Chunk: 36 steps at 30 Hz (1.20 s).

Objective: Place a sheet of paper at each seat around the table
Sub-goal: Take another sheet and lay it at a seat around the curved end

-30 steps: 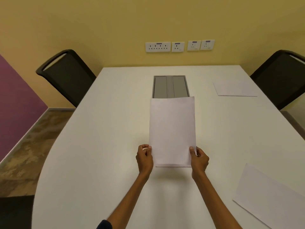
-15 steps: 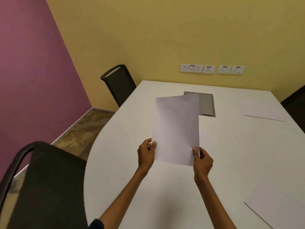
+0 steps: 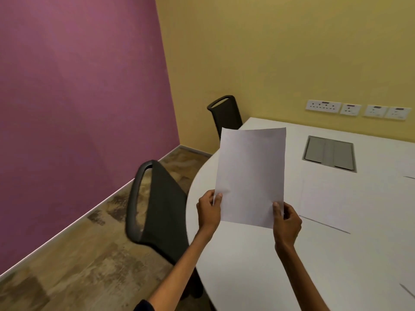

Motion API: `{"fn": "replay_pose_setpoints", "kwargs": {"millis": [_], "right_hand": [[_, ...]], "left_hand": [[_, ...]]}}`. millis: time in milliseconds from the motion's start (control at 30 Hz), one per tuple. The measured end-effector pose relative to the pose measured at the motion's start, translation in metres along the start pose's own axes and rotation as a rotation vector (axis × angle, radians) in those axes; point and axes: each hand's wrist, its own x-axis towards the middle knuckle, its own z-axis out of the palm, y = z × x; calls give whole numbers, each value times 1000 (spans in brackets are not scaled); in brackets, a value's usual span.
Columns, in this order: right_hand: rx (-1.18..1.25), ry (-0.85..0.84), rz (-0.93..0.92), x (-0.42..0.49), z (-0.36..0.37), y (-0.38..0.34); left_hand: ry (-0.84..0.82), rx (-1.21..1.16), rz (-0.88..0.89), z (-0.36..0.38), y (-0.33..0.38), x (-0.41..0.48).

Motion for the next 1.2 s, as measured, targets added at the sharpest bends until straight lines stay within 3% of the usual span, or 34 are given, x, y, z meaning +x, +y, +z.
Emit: {"fn": "replay_pose_setpoints", "kwargs": {"millis": [267, 500, 767, 1200], "right_hand": [[69, -48, 14, -131, 44, -20], [121, -68, 70, -169, 101, -36], [99, -24, 46, -155, 194, -30], [35, 114, 60, -98, 313, -18]], "left_hand": [[80, -69, 5, -134, -9, -47], [103, -109, 0, -203, -17, -33], [73, -71, 12, -243, -50, 52], [-200, 43, -20, -256, -80, 236]]}}
